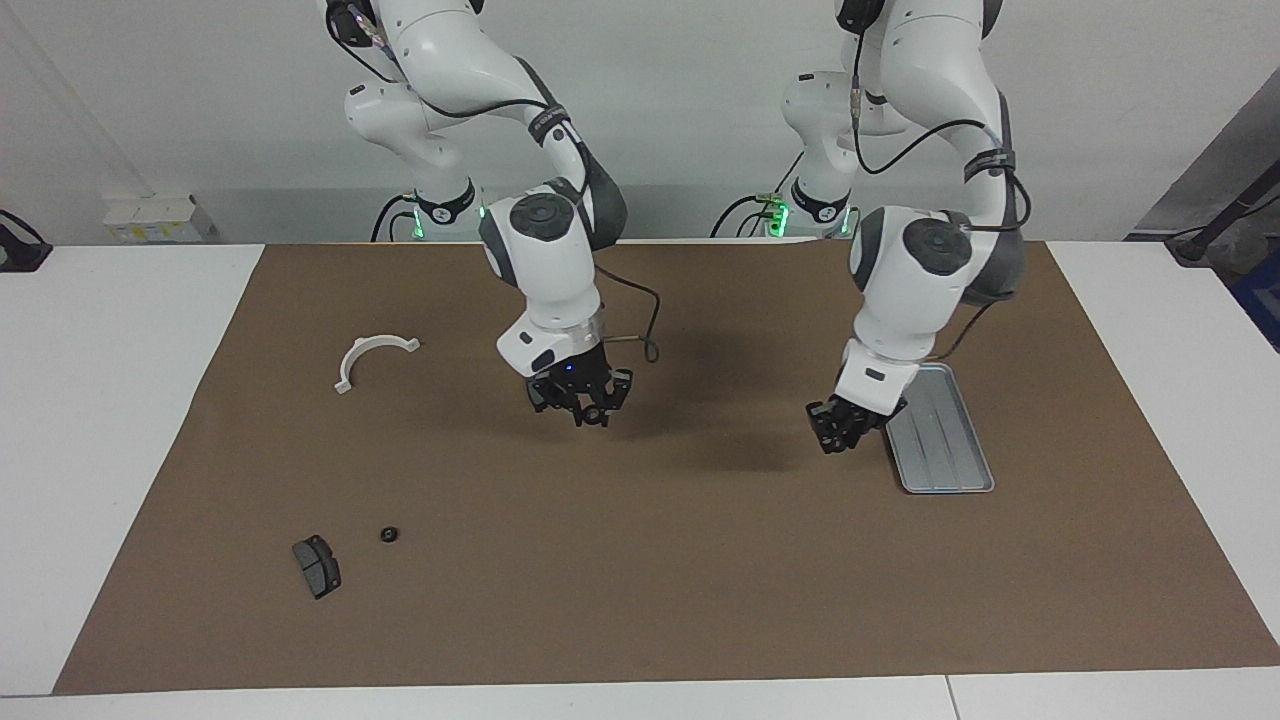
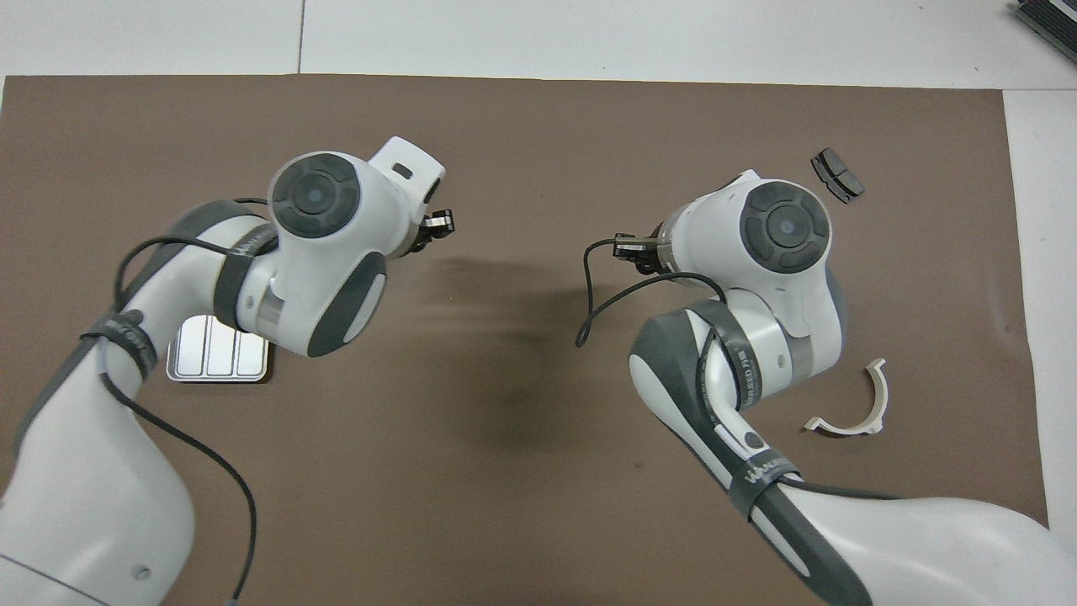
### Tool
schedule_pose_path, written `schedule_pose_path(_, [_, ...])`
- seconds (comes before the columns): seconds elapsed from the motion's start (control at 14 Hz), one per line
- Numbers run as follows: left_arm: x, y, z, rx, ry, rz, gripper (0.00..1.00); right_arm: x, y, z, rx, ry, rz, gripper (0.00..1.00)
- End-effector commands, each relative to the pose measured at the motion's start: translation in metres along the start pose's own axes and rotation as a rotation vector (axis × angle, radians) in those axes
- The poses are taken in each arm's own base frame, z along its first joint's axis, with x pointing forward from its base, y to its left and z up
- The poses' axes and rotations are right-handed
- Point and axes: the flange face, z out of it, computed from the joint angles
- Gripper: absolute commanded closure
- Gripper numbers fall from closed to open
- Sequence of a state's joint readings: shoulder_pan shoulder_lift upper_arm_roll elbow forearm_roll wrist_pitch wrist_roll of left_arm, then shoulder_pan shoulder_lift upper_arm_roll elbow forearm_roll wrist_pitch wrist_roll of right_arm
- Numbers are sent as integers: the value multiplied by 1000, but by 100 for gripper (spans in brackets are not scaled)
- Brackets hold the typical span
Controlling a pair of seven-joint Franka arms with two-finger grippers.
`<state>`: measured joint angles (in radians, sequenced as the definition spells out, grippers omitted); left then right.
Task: Pick bearing gear from pile to tray
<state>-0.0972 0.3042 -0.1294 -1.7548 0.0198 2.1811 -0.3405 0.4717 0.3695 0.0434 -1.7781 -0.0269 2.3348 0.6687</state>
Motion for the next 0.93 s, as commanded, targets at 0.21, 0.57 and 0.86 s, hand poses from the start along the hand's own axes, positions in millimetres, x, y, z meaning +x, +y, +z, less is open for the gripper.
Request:
schedule_pose_path(0.21, [-14, -129, 23, 14, -54, 147, 86, -38, -52, 47, -25, 8, -12, 100])
schedule_pose_path(0.57, [-62, -182, 63, 27, -60, 204, 85, -76, -69, 66, -19, -3, -37, 52])
schedule_pose_path(0.86, [-68, -181, 67, 27, -65, 209, 29, -60, -58, 55, -14, 16, -23, 0])
